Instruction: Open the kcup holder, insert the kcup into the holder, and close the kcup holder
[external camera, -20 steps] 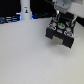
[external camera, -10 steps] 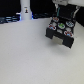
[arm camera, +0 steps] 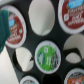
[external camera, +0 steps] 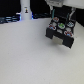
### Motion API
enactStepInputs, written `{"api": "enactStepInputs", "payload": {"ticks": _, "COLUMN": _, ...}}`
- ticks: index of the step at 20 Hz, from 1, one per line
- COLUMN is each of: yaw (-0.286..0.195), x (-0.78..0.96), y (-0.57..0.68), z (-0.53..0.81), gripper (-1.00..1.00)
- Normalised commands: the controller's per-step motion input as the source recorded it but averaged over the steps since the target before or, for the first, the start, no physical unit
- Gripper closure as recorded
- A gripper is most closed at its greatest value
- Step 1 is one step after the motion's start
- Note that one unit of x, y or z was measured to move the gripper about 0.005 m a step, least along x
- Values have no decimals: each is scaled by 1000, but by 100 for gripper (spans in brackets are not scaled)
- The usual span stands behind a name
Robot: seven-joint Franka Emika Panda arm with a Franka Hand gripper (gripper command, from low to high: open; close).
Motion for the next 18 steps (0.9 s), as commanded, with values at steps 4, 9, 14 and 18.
{"api": "enactStepInputs", "payload": {"ticks": 4, "yaw": 51, "x": 563, "y": -365, "z": 103, "gripper": -100}}
{"api": "enactStepInputs", "payload": {"ticks": 9, "yaw": 48, "x": 603, "y": -332, "z": 58, "gripper": -100}}
{"api": "enactStepInputs", "payload": {"ticks": 14, "yaw": 55, "x": 634, "y": -226, "z": 49, "gripper": -100}}
{"api": "enactStepInputs", "payload": {"ticks": 18, "yaw": 55, "x": 735, "y": -92, "z": -8, "gripper": -100}}
